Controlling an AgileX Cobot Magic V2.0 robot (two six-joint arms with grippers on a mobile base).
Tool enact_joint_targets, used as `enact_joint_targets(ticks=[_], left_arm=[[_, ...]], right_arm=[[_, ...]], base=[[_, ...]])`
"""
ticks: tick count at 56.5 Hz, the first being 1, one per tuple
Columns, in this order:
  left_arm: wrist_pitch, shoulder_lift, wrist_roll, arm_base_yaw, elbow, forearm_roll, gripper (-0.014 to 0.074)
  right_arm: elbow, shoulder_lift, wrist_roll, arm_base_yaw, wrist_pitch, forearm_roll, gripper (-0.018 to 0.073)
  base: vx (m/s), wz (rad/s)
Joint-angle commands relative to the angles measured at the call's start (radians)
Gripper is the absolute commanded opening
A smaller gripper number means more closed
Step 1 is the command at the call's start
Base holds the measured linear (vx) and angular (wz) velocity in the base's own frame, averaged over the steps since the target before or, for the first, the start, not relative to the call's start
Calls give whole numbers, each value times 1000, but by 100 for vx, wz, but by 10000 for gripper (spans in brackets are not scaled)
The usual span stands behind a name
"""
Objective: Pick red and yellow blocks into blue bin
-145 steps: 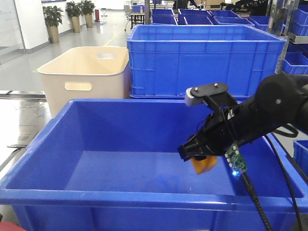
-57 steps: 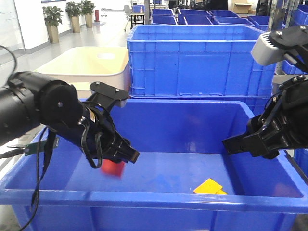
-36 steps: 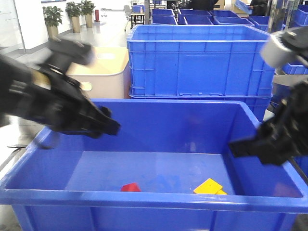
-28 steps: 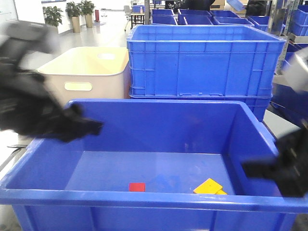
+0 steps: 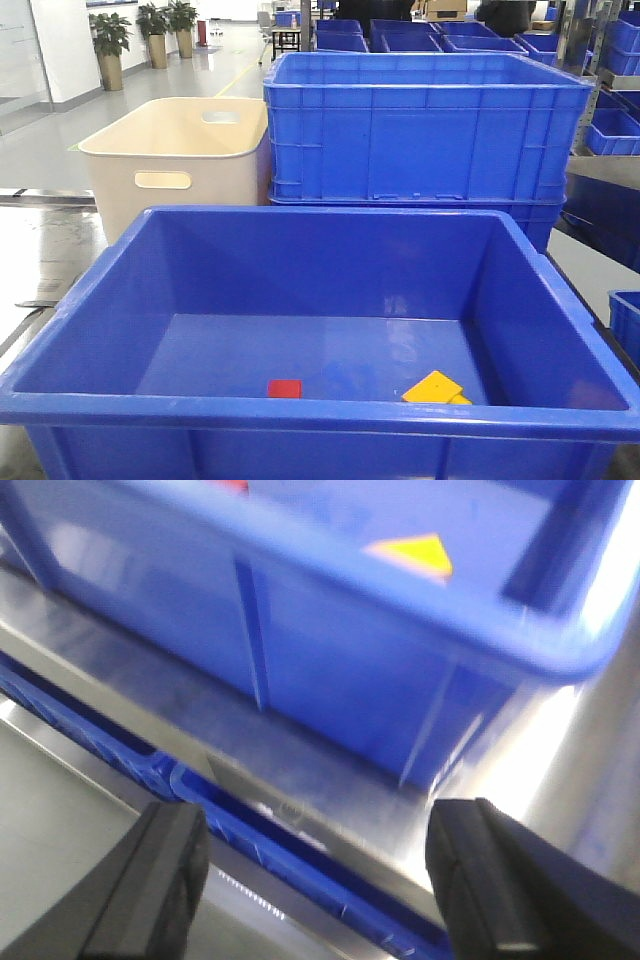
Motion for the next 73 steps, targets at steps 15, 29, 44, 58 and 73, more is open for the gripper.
enact_joint_targets(ticks=[15,29,44,58,73], left_arm=[[-109,-82,-10,-1,156,-12,552],[-141,-81,-9,-1,187,-11,328],[-141,-81,-9,-1,187,-12,87],[-140,-81,-9,-1,187,-12,-9],[-140,-81,-9,-1,187,-12,-8]], right_arm=[[152,-120,-18,1,-126,-8,477],[162,-119,-38,1,-124,-9,244],[162,-119,-37,1,-122,-9,-16],[162,-119,-34,1,-118,-4,-13],[162,-119,-34,1,-118,-4,-13]], base=[[0,0],[0,0],[0,0],[0,0],[0,0]])
